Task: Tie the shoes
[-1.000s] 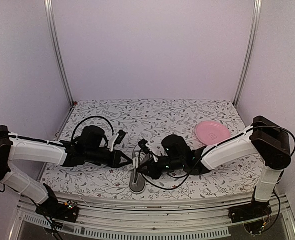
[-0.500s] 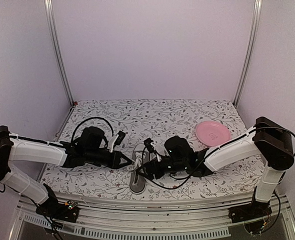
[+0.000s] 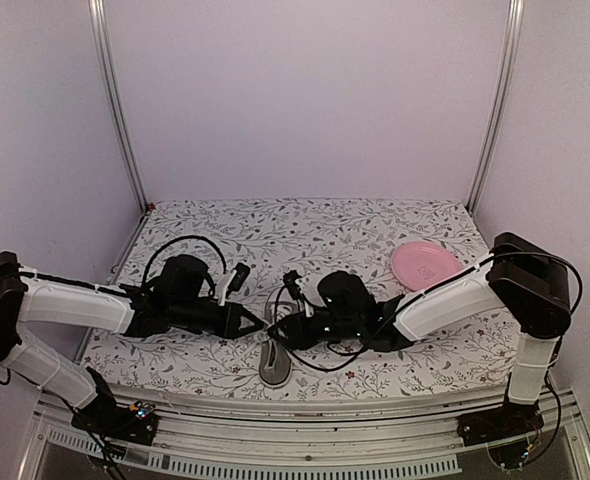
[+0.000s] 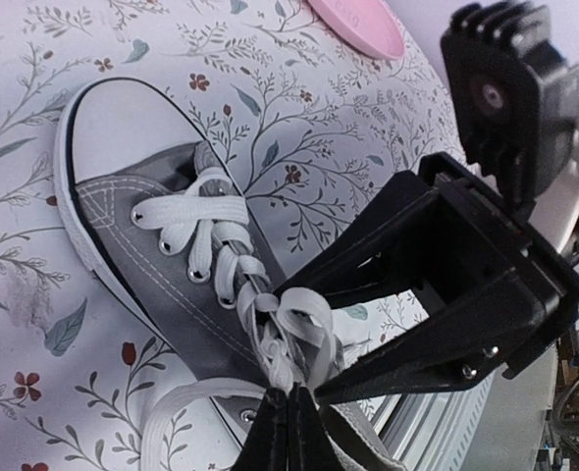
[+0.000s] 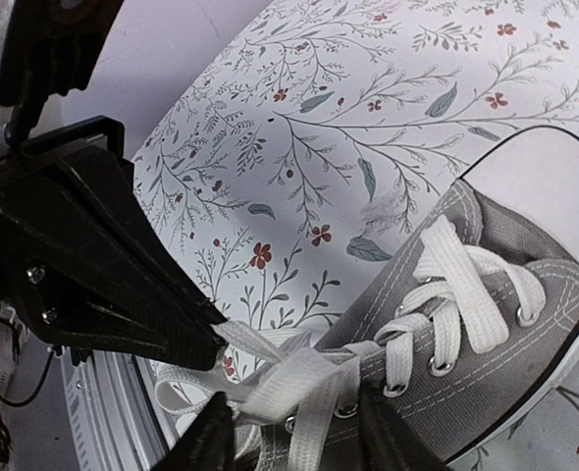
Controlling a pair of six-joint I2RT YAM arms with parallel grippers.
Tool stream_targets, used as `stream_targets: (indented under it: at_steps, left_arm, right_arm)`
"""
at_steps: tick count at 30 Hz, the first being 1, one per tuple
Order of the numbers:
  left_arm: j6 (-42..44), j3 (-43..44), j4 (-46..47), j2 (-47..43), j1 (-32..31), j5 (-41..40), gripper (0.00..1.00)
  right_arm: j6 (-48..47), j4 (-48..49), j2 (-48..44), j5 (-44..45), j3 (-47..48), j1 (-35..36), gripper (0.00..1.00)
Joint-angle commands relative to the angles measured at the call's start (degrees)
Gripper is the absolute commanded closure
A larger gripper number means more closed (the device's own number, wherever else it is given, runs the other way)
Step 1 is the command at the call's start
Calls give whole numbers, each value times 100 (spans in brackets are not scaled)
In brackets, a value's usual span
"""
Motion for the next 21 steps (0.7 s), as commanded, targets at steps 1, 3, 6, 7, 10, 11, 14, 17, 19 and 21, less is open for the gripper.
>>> stream_targets:
  at_steps: [1, 3, 6, 7, 10, 11, 14, 17, 19, 21]
  left_arm:
    - [-3, -68, 185, -19, 75, 71, 100]
    - [2, -66, 196, 13, 85, 67, 100]
    - [3, -65, 218, 38, 76, 64, 100]
    - [-2, -66, 218, 43, 78, 60, 100]
    - [0, -65, 197, 36, 85, 12, 100]
    - [2, -67, 179, 29, 85, -11, 100]
    - [-12, -75, 170, 3, 85, -61, 100]
    - [-14, -95, 178, -15, 90, -65, 100]
    - [-20, -104, 187, -17, 88, -55, 100]
    - [-24, -132, 227, -13, 91, -13, 100]
  right_arm:
    - [52, 124, 109, 96, 132, 23, 67]
    - [-16, 188, 79, 54, 124, 27, 75]
    - [-135, 309, 68, -50, 84, 40, 88]
    - [-158, 364, 61, -85, 48, 53, 91]
    - [-255, 510, 1, -183, -62, 104, 96]
    - [-307, 543, -28, -182, -96, 135, 97]
    - [-468, 556, -52, -270, -121, 189, 97]
    - [-500, 517, 25, -400, -83, 198, 98]
    - [-488, 474, 86, -456, -38, 191, 97]
    - [-494, 404, 130, -470, 25, 194, 98]
